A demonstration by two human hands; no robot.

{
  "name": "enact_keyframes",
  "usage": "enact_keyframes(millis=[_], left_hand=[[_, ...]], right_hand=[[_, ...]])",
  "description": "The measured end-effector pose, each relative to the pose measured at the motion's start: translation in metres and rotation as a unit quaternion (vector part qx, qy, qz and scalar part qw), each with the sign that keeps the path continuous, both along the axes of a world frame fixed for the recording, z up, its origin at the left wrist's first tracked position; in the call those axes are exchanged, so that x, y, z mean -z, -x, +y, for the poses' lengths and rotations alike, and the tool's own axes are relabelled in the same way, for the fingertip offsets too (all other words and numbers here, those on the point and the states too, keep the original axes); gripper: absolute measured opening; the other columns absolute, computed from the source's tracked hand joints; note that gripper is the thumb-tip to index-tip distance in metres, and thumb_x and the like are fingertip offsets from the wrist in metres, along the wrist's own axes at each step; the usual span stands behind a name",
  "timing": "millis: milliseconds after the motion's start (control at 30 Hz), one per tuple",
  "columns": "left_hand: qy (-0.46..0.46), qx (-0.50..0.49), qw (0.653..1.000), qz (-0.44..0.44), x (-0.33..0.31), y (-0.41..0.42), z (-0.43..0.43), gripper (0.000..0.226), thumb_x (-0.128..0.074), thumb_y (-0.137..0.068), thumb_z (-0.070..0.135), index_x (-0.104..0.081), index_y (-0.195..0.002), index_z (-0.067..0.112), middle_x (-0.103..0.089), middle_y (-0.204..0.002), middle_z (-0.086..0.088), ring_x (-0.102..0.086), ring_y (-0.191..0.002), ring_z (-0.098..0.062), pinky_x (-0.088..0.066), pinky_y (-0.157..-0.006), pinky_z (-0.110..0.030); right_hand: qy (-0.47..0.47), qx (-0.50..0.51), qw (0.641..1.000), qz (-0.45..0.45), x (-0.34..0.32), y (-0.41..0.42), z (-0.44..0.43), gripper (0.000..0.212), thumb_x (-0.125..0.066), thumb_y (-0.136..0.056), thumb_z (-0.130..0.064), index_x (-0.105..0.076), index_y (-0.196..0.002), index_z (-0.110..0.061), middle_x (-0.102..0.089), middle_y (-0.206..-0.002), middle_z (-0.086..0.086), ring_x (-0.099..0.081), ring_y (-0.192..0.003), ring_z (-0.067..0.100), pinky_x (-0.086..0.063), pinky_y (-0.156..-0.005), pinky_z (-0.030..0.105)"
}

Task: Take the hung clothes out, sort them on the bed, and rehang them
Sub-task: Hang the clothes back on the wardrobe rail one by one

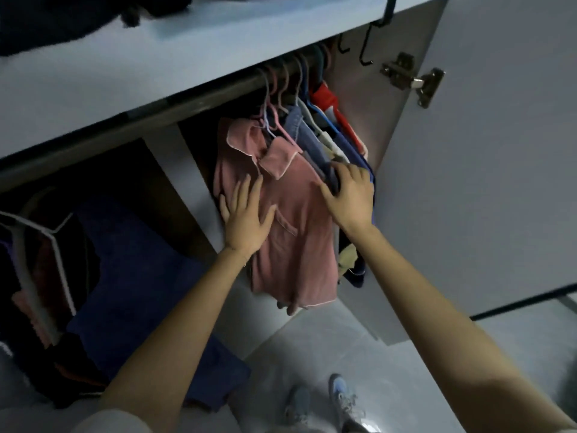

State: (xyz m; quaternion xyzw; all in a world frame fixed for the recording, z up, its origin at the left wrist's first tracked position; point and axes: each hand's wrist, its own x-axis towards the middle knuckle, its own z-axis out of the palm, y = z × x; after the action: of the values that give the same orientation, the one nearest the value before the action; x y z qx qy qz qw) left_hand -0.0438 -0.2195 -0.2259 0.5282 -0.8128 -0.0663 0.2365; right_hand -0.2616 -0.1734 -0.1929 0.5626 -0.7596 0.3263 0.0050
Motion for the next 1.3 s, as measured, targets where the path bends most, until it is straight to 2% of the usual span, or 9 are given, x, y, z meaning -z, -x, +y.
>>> enact_keyframes(millis=[100, 200, 333, 500, 733, 1000, 1100, 1200, 1300], left_hand=[[0.041, 0.047, 0.998, 0.001, 0.009, 0.033, 0.011, 0.069, -0.045, -0.095, 0.049, -0.027, -0.155, 0.019, -0.025, -0.161, -0.012, -0.023, -0.149, -0.030, -0.015, -0.117, -0.061], [0.081, 0.066, 0.995, -0.001, 0.011, 0.061, 0.024, 0.069, -0.049, -0.097, 0.045, -0.027, -0.154, 0.015, -0.023, -0.161, -0.017, -0.019, -0.150, -0.032, -0.013, -0.118, -0.061], [0.102, 0.111, 0.988, -0.025, 0.005, 0.093, 0.048, 0.067, -0.045, -0.098, 0.048, -0.028, -0.155, 0.018, -0.023, -0.161, -0.017, -0.018, -0.150, -0.034, -0.008, -0.118, -0.060], [0.086, 0.166, 0.981, -0.046, -0.002, 0.128, 0.086, 0.064, -0.040, -0.098, 0.048, -0.028, -0.155, 0.022, -0.022, -0.163, -0.011, -0.014, -0.151, -0.032, -0.008, -0.118, -0.059], [0.028, 0.206, 0.976, -0.067, 0.016, 0.201, 0.195, 0.065, -0.033, -0.095, 0.053, -0.038, -0.151, 0.020, -0.034, -0.157, -0.012, -0.025, -0.147, -0.033, -0.011, -0.118, -0.058], [-0.014, 0.341, 0.937, -0.079, 0.045, 0.305, 0.357, 0.062, -0.028, -0.100, 0.053, -0.033, -0.153, 0.022, -0.028, -0.161, -0.005, -0.017, -0.151, -0.026, -0.001, -0.121, -0.053], [-0.033, 0.394, 0.914, -0.087, 0.054, 0.355, 0.413, 0.060, -0.038, -0.103, 0.048, -0.026, -0.156, 0.024, -0.020, -0.164, -0.004, -0.011, -0.152, -0.024, 0.002, -0.122, -0.052], [-0.049, 0.449, 0.884, -0.117, 0.061, 0.402, 0.459, 0.062, -0.036, -0.103, 0.050, -0.017, -0.158, 0.027, -0.010, -0.166, -0.001, -0.002, -0.153, -0.023, 0.007, -0.121, -0.050], [-0.052, 0.498, 0.856, -0.130, 0.068, 0.448, 0.497, 0.061, -0.035, -0.103, 0.049, -0.019, -0.158, 0.027, -0.010, -0.166, -0.002, -0.001, -0.153, -0.022, 0.008, -0.121, -0.050]], right_hand=[[-0.047, 0.052, 0.997, 0.008, 0.018, 0.022, 0.043, 0.062, -0.055, -0.089, -0.058, -0.055, -0.133, -0.015, -0.056, -0.133, 0.007, -0.045, -0.122, 0.032, -0.039, -0.095, 0.045], [-0.092, 0.074, 0.993, 0.019, 0.026, 0.040, 0.082, 0.062, -0.056, -0.090, -0.056, -0.051, -0.137, -0.017, -0.051, -0.139, 0.007, -0.039, -0.131, 0.033, -0.036, -0.102, 0.048], [-0.111, 0.103, 0.988, 0.019, 0.028, 0.062, 0.125, 0.063, -0.058, -0.091, -0.051, -0.047, -0.143, -0.017, -0.044, -0.148, 0.010, -0.032, -0.139, 0.034, -0.030, -0.108, 0.046], [-0.111, 0.123, 0.986, 0.016, 0.024, 0.089, 0.183, 0.064, -0.056, -0.093, -0.049, -0.041, -0.148, -0.019, -0.039, -0.153, 0.012, -0.029, -0.143, 0.035, -0.029, -0.111, 0.049], [-0.143, 0.153, 0.977, 0.032, 0.032, 0.132, 0.308, 0.064, -0.052, -0.095, -0.051, -0.039, -0.149, -0.020, -0.035, -0.155, 0.011, -0.026, -0.145, 0.035, -0.025, -0.113, 0.047], [-0.196, 0.278, 0.940, -0.013, 0.049, 0.206, 0.492, 0.064, -0.047, -0.098, -0.049, -0.026, -0.154, -0.025, -0.022, -0.161, 0.007, -0.015, -0.148, 0.031, -0.016, -0.117, 0.044], [-0.211, 0.334, 0.919, -0.015, 0.053, 0.232, 0.559, 0.065, -0.047, -0.098, -0.050, -0.026, -0.154, -0.024, -0.024, -0.160, 0.008, -0.017, -0.148, 0.031, -0.017, -0.116, 0.045], [-0.228, 0.377, 0.897, -0.035, 0.062, 0.256, 0.616, 0.067, -0.047, -0.097, -0.051, -0.024, -0.155, -0.024, -0.024, -0.160, 0.009, -0.016, -0.148, 0.031, -0.016, -0.117, 0.045], [-0.233, 0.427, 0.872, -0.053, 0.070, 0.280, 0.665, 0.069, -0.048, -0.097, -0.051, -0.024, -0.155, -0.023, -0.024, -0.160, 0.010, -0.015, -0.148, 0.032, -0.016, -0.119, 0.045]])
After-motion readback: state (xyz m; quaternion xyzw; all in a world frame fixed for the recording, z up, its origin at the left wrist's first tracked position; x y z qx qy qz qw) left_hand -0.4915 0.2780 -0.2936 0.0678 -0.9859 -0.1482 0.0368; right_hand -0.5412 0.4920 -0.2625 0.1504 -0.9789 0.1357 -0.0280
